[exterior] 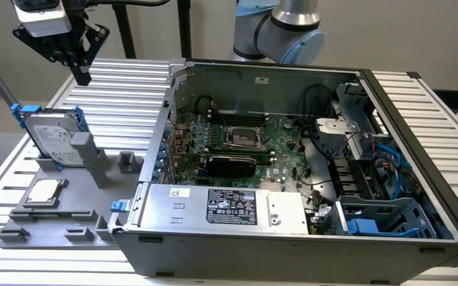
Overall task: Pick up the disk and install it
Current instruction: 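Reach for the disk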
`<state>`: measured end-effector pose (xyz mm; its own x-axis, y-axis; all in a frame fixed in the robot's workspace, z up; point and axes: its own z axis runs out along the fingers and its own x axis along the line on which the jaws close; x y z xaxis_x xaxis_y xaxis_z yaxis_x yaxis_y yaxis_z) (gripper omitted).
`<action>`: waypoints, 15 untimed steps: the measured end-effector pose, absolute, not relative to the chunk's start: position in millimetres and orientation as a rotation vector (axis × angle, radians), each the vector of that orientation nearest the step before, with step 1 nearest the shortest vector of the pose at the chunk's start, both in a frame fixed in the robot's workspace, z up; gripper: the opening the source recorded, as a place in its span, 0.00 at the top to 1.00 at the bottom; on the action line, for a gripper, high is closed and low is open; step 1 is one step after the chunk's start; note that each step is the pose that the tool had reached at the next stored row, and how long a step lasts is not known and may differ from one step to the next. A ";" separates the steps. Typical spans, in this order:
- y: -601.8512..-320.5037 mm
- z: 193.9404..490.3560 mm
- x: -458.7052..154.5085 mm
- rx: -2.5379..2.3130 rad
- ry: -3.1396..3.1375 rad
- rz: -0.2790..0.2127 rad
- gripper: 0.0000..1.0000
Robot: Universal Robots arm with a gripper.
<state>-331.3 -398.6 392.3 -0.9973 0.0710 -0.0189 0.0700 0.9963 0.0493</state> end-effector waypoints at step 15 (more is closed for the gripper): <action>-397.8 385.9 -399.9 0.110 3.118 0.076 0.89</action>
<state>-399.9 -397.8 385.9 -0.9973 0.0711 -0.0190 0.0701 0.9963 0.0494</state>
